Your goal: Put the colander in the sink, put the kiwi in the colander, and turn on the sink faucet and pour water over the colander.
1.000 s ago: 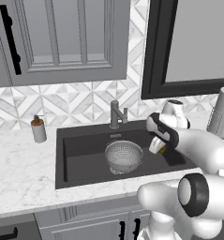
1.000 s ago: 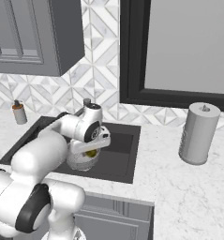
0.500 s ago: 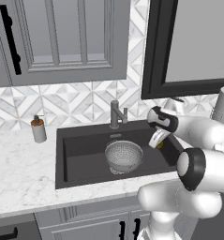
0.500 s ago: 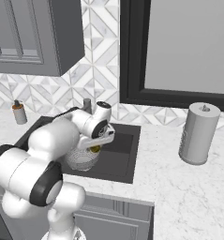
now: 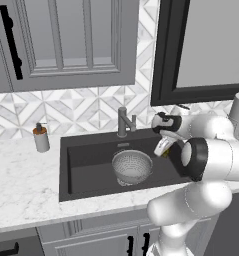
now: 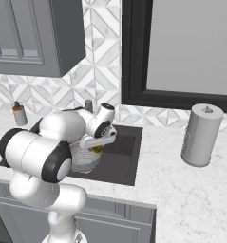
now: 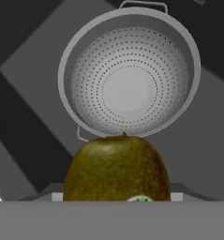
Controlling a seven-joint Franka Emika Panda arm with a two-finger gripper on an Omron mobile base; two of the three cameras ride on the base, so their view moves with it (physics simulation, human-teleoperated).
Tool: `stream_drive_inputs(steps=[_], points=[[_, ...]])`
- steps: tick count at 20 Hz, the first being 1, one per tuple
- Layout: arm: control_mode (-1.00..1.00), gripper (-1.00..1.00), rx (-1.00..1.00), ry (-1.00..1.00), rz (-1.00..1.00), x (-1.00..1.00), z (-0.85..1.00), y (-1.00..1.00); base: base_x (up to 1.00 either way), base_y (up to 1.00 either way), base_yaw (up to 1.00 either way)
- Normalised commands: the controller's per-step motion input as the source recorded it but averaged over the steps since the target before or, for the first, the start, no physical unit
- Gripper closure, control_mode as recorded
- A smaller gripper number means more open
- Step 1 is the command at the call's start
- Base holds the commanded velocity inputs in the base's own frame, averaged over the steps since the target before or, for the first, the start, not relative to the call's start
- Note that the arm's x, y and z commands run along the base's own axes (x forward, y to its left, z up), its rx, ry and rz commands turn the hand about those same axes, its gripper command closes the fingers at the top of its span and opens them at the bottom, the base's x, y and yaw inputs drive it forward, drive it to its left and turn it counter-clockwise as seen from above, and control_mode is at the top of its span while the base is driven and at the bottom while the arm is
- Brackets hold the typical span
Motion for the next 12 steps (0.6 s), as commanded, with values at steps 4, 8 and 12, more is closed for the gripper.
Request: stream_drive_inputs(steps=[4, 8, 12], points=[[-1.00, 1.00, 0.00, -0.01, 0.04, 0.22, -0.51, 0.15, 0.00, 0.00, 0.00], [-1.00, 1.00, 0.03, -0.01, 0.06, 0.24, -0.41, 0.01, 0.00, 0.00, 0.00], [-1.00, 1.00, 0.06, -0.08, 0.12, 0.13, -0.22, 0.00, 0.00, 0.00, 0.00]])
